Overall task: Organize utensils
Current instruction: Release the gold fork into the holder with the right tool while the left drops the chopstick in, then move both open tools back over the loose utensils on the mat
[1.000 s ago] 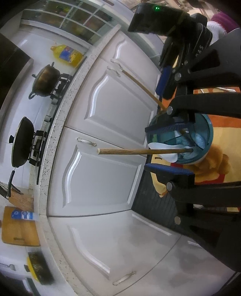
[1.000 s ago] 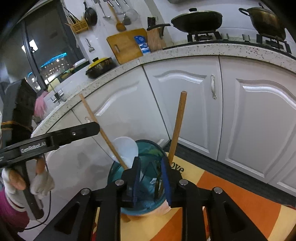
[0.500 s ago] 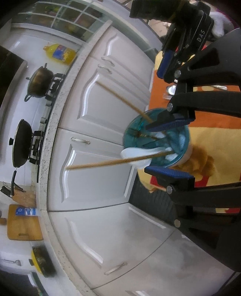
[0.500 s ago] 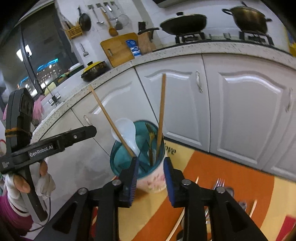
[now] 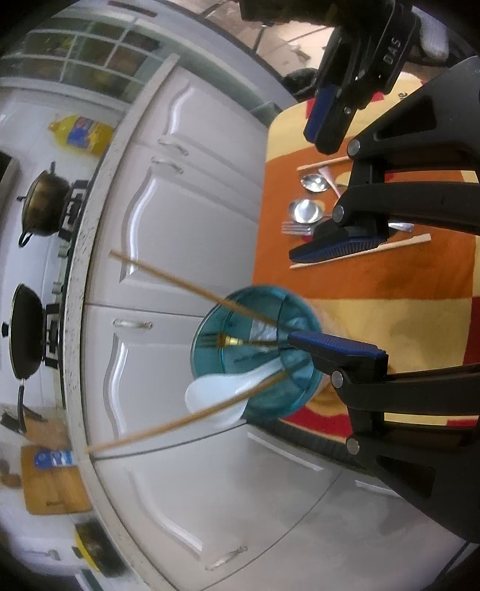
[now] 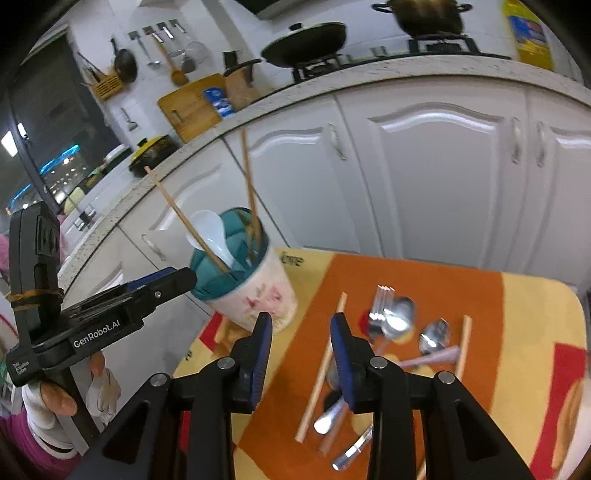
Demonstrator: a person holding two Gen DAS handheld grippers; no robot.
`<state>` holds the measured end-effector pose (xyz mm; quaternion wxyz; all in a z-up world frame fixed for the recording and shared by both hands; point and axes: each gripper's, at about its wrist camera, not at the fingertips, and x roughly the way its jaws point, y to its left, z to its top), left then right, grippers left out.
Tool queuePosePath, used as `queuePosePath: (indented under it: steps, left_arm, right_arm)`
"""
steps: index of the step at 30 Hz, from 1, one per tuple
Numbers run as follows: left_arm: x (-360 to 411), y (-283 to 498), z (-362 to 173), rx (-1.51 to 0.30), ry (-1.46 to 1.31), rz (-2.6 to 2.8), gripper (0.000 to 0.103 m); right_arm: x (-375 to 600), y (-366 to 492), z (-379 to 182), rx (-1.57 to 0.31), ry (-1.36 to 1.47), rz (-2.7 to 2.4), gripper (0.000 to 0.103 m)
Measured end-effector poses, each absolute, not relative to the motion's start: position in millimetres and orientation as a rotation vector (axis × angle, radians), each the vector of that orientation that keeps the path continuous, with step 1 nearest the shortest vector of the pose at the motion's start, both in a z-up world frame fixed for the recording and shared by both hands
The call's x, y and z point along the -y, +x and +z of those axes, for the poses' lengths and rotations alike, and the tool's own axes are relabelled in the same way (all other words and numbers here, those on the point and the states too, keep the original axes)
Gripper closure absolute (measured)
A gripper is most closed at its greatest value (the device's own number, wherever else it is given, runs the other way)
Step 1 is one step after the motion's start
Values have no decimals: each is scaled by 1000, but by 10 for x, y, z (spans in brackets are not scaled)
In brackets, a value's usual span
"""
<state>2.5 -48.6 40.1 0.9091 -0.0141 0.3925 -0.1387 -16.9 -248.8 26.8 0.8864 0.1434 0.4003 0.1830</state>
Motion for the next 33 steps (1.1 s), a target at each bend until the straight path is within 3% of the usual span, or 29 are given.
queuePosePath:
  steps: [18, 33]
  left_arm:
    - [957, -144, 278, -824, 34, -336, 66]
    - [770, -15, 140, -897, -78, -368, 66]
  right_arm:
    - [3033, -582, 128, -839, 317, 209, 66]
    - [3155, -556, -46, -865, 358, 189, 66]
